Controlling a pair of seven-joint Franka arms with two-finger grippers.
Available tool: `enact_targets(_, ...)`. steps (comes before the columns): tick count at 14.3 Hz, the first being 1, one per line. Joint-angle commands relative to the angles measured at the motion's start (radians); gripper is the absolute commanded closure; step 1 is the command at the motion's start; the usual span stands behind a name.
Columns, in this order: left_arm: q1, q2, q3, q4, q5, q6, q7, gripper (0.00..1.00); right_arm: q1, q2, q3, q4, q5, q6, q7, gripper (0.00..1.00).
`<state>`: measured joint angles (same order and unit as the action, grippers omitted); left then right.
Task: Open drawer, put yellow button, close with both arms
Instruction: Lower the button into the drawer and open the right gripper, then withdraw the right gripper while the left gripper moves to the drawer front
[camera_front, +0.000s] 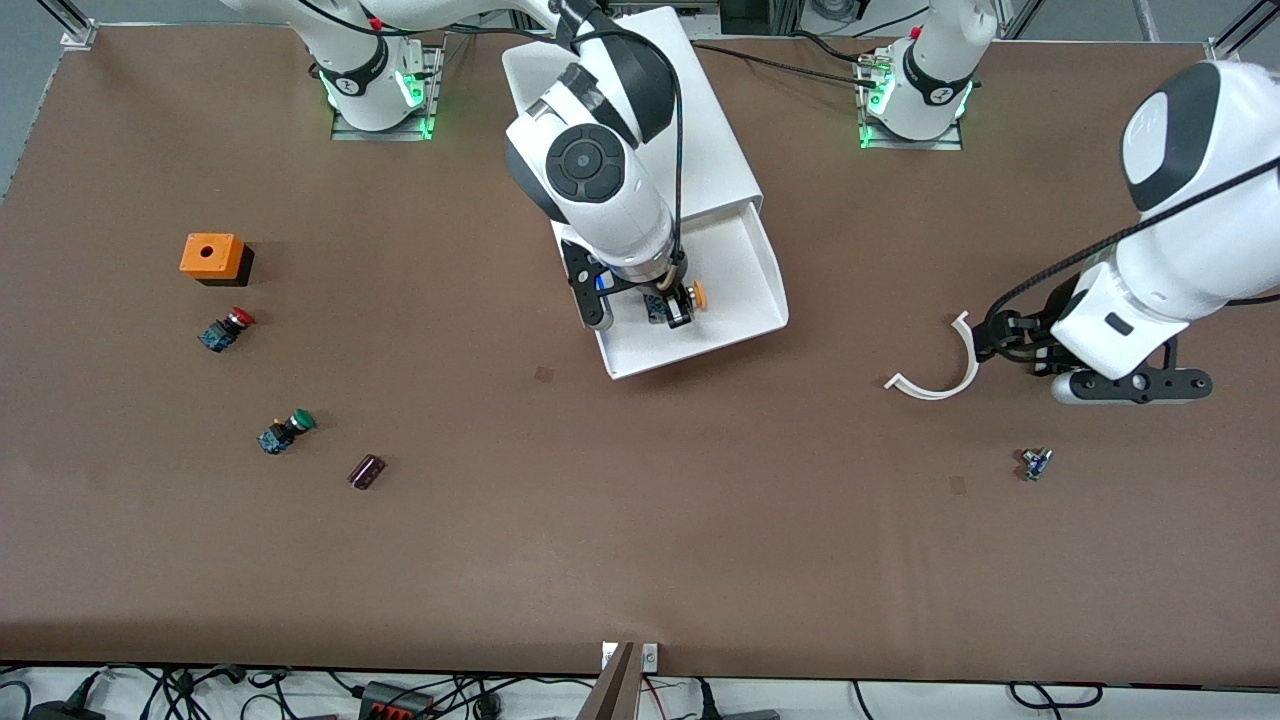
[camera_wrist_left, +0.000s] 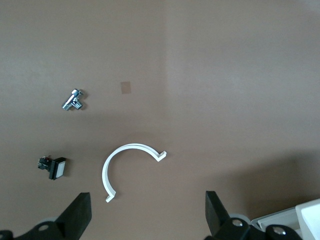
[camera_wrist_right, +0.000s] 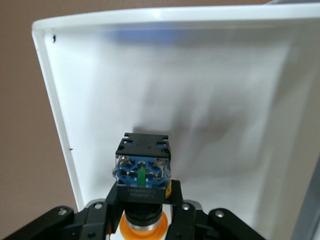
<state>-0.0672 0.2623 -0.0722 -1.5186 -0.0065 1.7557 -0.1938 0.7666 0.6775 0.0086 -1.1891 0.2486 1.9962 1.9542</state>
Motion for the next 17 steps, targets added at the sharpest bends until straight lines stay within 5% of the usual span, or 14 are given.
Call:
enact_targets(1,-0.006,0.002,-0.003,-0.011,-0.012,0.022,-0.026,0.0,0.011,0.014,-0.006,0.0,0.009,0.003,0.034,1.0)
enact_targets(2,-0.006,0.002,-0.003,-0.011,-0.012,0.022,-0.026,0.0,0.011,0.014,-0.006,-0.001,0.009,0.003,0.034,1.0)
enact_targets(3,-0.006,0.002,-0.003,-0.011,-0.012,0.022,-0.026,0.0,0.011,0.014,-0.006,-0.001,0.011,0.0,0.035,0.7)
enact_targets(4,-0.008,0.002,-0.003,-0.011,-0.012,0.022,-0.026,0.0,0.01,0.013,-0.007,0.0,0.003,-0.008,0.034,0.01)
enact_targets(11,-0.013,0.003,-0.005,-0.011,-0.013,0.019,-0.027,0.0,-0.006,-0.004,-0.042,0.095,-0.012,-0.137,0.02,0.0)
enact_targets(14,-0.043,0.034,-0.012,-0.002,-0.026,0.022,-0.061,0.0,0.007,-0.051,-0.056,0.095,-0.162,-0.148,-0.027,0.0)
enact_targets(17,-0.106,0.083,-0.012,0.014,-0.036,0.073,-0.202,0.0,-0.023,-0.087,-0.064,0.095,-0.172,-0.204,-0.057,0.0)
